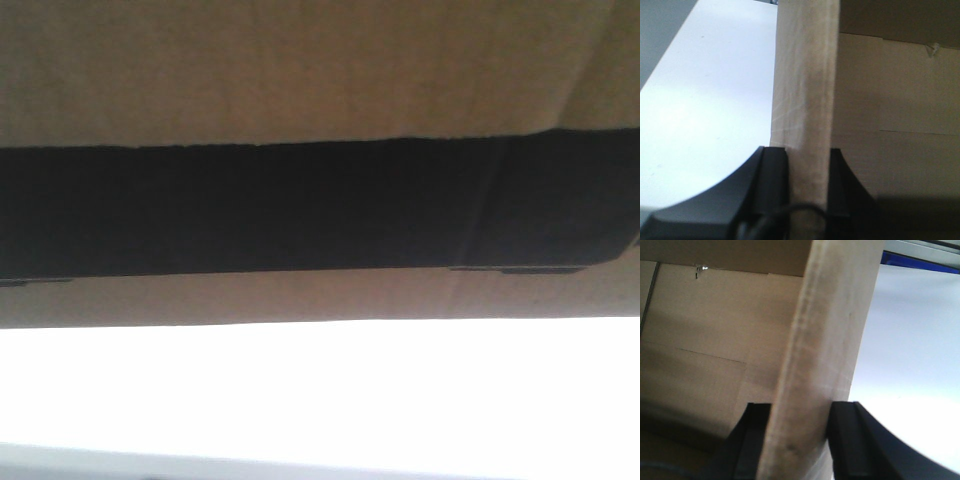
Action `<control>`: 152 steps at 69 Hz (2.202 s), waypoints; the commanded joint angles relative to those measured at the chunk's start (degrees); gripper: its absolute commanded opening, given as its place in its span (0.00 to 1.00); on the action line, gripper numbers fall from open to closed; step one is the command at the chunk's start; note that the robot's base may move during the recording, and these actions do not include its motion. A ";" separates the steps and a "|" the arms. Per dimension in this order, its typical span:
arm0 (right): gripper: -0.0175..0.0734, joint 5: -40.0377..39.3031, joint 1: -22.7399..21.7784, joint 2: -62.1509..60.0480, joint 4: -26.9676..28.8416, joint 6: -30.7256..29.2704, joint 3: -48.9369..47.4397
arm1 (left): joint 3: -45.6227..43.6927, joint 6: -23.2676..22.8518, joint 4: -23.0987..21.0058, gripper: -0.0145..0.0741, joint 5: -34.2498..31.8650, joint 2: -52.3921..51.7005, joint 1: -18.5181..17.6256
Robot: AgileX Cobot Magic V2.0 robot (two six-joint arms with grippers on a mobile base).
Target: Grab box from left shelf to table start
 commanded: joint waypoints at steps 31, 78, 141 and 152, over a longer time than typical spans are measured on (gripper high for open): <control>0.27 -5.91 0.19 0.10 0.13 -1.30 -1.82 | -2.38 -1.80 -3.98 0.05 -11.03 0.11 -0.39; 0.27 -5.91 0.19 0.10 0.13 -1.30 -1.82 | -2.38 -1.80 -4.09 0.05 -11.03 0.11 -0.39; 0.27 -5.91 0.19 0.10 0.13 -1.30 -1.82 | -2.38 -1.80 -4.09 0.05 -11.03 0.11 -1.59; 0.27 -5.91 0.19 0.10 0.13 -1.30 -1.82 | -2.38 -1.80 -4.35 0.05 -11.03 0.11 -1.59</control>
